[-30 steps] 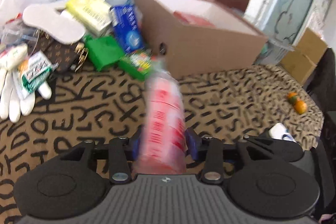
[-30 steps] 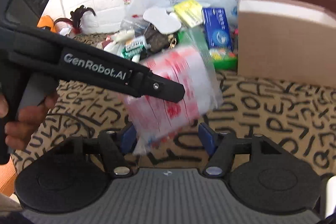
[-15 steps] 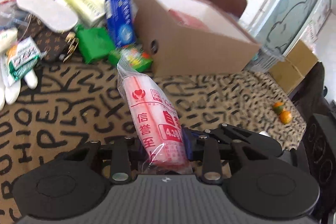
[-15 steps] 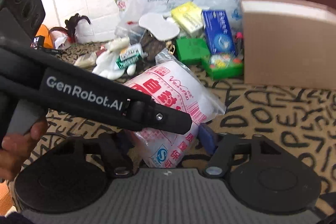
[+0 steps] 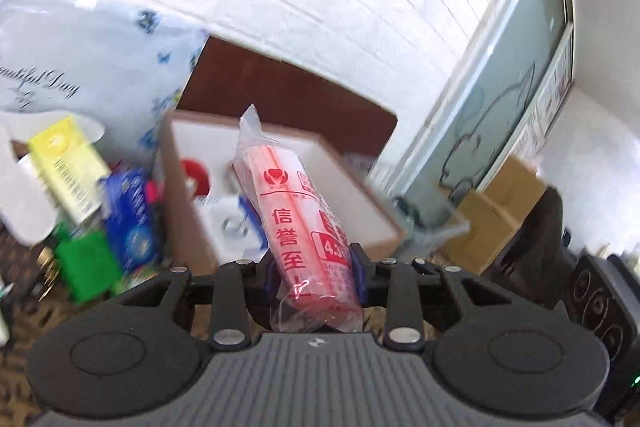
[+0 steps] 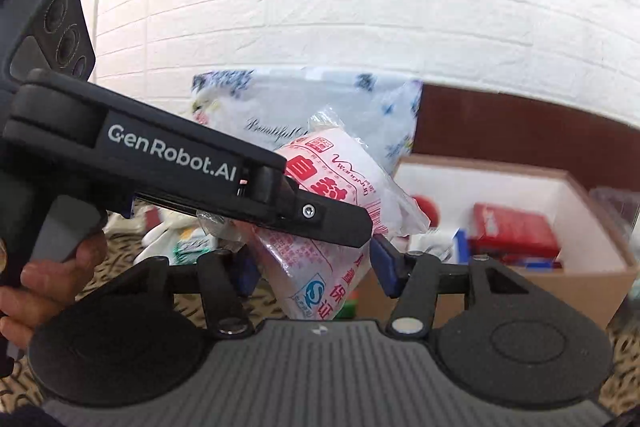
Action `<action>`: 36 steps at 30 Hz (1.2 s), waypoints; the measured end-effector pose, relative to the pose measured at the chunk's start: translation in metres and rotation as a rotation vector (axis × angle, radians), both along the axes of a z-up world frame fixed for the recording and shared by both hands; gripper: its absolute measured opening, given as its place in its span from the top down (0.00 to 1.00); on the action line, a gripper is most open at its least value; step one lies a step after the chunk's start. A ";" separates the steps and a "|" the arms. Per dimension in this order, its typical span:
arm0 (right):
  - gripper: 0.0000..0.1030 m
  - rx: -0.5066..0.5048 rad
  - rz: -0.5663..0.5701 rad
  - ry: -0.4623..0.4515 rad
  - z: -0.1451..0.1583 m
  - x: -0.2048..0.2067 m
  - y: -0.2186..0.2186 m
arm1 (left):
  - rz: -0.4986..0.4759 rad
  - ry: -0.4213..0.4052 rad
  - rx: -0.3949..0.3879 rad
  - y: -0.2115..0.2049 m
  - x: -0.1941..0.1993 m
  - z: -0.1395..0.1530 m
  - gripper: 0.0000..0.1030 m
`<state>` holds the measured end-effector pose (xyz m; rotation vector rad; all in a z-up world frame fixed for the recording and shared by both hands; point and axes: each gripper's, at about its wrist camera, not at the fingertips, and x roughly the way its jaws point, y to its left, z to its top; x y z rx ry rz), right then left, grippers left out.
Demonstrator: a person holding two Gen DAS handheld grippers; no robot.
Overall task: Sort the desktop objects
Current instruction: 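Carry the self-seal bag pack with the left gripper and drop it into the box, then withdraw the left gripper from the box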
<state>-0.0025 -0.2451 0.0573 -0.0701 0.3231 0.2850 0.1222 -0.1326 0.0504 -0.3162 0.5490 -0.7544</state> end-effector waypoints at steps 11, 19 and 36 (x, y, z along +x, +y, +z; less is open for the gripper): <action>0.47 -0.110 -0.010 0.047 0.022 0.109 -0.047 | 0.015 0.081 -0.054 -0.039 0.113 0.000 0.64; 0.45 -0.226 -0.090 0.163 -0.009 0.190 -0.070 | 0.141 0.088 0.013 -0.047 0.177 -0.021 0.29; 0.12 -0.203 -0.175 0.258 -0.029 0.208 -0.093 | 0.141 0.029 0.108 -0.049 0.157 -0.023 0.00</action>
